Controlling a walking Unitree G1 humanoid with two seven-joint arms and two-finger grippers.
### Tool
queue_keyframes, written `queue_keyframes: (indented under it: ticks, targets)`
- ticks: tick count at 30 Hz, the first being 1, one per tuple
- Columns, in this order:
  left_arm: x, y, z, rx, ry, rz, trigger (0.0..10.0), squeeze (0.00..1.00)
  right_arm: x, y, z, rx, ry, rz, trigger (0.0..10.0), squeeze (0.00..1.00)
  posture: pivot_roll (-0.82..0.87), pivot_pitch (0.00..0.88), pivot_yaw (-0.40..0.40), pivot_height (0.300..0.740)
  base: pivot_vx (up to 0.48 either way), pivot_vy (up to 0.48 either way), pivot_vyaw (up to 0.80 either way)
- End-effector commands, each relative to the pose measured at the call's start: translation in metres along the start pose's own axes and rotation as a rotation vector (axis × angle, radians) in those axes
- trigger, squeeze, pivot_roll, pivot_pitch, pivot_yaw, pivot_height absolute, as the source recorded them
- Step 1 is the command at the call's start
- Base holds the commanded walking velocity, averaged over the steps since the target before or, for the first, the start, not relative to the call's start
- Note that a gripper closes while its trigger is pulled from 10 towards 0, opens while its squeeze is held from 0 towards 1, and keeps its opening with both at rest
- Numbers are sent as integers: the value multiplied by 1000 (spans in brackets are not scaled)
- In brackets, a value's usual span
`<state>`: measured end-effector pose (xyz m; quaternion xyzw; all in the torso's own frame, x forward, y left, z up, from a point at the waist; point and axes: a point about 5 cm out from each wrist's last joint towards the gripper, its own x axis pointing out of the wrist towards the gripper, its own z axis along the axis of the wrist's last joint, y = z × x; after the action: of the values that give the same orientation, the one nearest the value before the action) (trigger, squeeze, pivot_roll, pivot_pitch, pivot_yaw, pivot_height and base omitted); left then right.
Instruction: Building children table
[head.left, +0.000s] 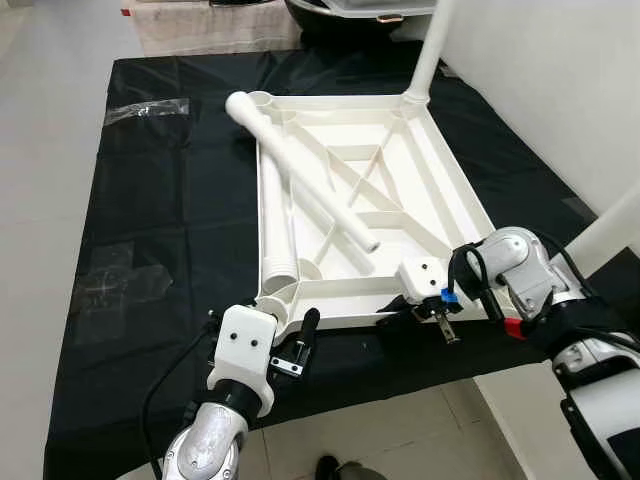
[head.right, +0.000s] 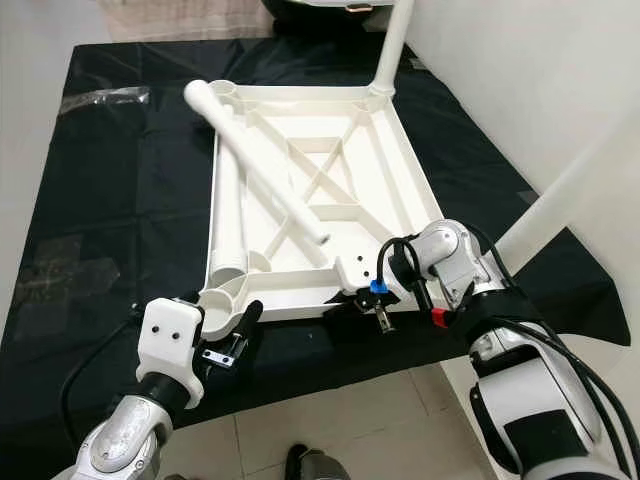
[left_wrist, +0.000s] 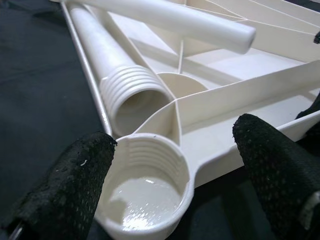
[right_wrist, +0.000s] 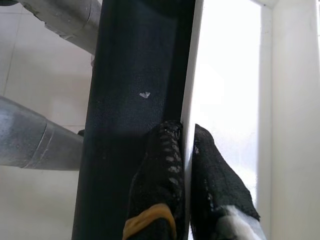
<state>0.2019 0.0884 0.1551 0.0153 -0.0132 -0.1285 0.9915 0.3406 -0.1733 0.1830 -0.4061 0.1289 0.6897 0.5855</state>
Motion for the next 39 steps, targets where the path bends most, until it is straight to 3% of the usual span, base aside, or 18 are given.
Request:
queue_keyframes:
  ticks: [1, 20, 21, 22, 23, 26, 36, 37, 38, 39]
  targets:
    - [-2, -2, -2, -1, 10, -7, 10000, 0, 6, -3, 14, -109, -45, 46, 0, 0, 45, 180, -97, 740, 0, 0, 0]
    - [-2, -1, -1, 2, 11, -6, 10000, 0, 17, -7, 25, -204, -107, 66, 0, 0, 48, 195, -100, 740, 0, 0, 0]
    - [-2, -1, -1, 3, 11, -5, 10000, 0, 17, -7, 25, -201, -99, 62, 4824, 0, 48, 195, -100, 740, 0, 0, 0]
    - [-2, -1, -1, 3, 11, -5, 10000, 0, 17, -7, 25, -201, -99, 62, 4824, 0, 48, 195, -100, 740, 0, 0, 0]
    - [-2, -1, -1, 2, 12, -5, 10000, 0, 18, -9, 26, -198, -102, 41, 10000, 0, 46, 196, -98, 740, 0, 0, 0]
    - [-3, -1, -1, 1, 13, -6, 10000, 0, 20, -15, 28, -183, -119, -22, 10000, 0, 46, 199, -96, 740, 0, 0, 0]
    - [-2, -1, -1, -1, 12, -6, 10000, 0, 21, -20, 29, -144, -128, -65, 10000, 0, 46, 200, -97, 740, 0, 0, 0]
    - [-2, -1, -1, -1, 13, -6, 10000, 0, 21, -21, 29, -123, -125, -63, 10000, 212, 45, 201, -97, 740, 0, 0, 0]
    - [-2, -1, -1, -1, 13, -6, 10000, 0, 21, -21, 29, -123, -125, -63, 10000, 212, 45, 201, -97, 740, 0, 0, 0]
    - [-3, -1, -1, -1, 14, -6, 10000, 0, 21, -22, 29, -115, -129, -65, 10000, 1000, 46, 202, -95, 740, 0, 0, 0]
